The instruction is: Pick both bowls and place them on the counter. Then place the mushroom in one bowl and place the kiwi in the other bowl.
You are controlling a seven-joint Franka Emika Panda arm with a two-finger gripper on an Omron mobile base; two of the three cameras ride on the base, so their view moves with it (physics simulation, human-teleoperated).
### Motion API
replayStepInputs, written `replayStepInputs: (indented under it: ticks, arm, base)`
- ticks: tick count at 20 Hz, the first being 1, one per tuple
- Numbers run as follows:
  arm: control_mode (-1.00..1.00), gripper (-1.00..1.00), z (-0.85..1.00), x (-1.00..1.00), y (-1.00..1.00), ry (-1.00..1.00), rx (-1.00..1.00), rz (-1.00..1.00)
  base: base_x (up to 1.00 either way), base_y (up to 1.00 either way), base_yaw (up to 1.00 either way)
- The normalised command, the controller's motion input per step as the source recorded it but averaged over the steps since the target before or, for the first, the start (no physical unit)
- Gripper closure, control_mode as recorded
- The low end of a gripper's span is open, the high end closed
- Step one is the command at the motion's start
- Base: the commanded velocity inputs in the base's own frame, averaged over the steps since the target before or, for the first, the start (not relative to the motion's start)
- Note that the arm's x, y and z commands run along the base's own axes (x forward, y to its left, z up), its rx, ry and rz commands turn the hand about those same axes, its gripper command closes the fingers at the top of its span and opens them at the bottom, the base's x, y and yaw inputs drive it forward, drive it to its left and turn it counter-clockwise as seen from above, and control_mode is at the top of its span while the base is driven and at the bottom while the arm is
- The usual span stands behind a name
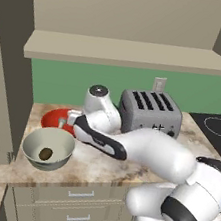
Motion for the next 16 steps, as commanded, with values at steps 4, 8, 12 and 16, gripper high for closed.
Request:
replayStepInputs:
  ticks: [4, 8, 12, 16]
  arm:
    - [-1.0, -1.0, 0.27, -0.52, -0.36, -0.02, 0.0, 0.02]
    - [-1.0, -1.0, 0.31, -0.44, -0.34, 0.0, 0.0, 0.0]
    - [-1.0, -1.0, 0.31, -0.51, -0.36, 0.0, 0.0, 0.0]
    - [-1.0, -1.0, 0.3, -0.6, -0.38, -0.05, 0.0, 0.02]
  base:
    - [0.0, 0.0, 0.0]
    - [0.0, 0.0, 0.0]
    - [0.0, 0.0, 0.0]
    - [0.0, 0.0, 0.0]
